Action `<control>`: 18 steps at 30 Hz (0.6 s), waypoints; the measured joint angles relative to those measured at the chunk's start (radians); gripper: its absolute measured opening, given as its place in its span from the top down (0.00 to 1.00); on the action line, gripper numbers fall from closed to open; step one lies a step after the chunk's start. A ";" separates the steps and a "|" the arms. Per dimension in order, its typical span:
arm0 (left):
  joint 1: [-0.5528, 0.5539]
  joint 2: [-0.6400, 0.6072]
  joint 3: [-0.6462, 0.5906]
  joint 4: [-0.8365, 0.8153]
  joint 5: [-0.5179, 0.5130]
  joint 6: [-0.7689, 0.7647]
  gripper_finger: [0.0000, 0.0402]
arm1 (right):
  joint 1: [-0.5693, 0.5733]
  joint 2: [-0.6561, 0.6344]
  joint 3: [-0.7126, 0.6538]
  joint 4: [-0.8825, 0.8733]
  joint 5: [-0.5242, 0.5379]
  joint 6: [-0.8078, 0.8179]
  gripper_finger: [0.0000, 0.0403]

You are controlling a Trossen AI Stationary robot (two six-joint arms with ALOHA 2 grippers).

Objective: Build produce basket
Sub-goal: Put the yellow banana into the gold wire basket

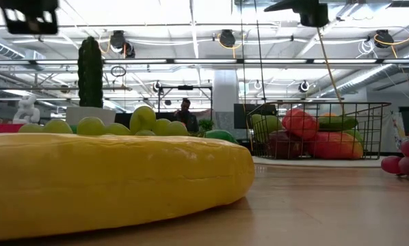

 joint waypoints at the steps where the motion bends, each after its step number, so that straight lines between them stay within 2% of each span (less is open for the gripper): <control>1: -0.038 0.001 -0.001 0.016 -0.022 -0.013 0.63 | 0.011 0.007 0.000 0.000 0.000 -0.001 0.38; 8: -0.233 0.071 -0.001 0.184 -0.136 -0.029 0.63 | 0.040 0.013 0.000 -0.035 -0.002 -0.020 0.38; 11: -0.288 0.151 0.028 0.215 -0.135 -0.034 0.63 | 0.041 0.004 0.000 -0.048 -0.040 -0.042 0.38; 15: -0.332 0.289 0.147 0.207 -0.134 0.016 0.63 | 0.047 -0.004 0.000 -0.051 -0.125 -0.055 0.38; 18: -0.341 0.406 0.248 0.121 -0.164 0.027 0.63 | 0.068 -0.006 0.000 -0.059 -0.157 -0.057 0.38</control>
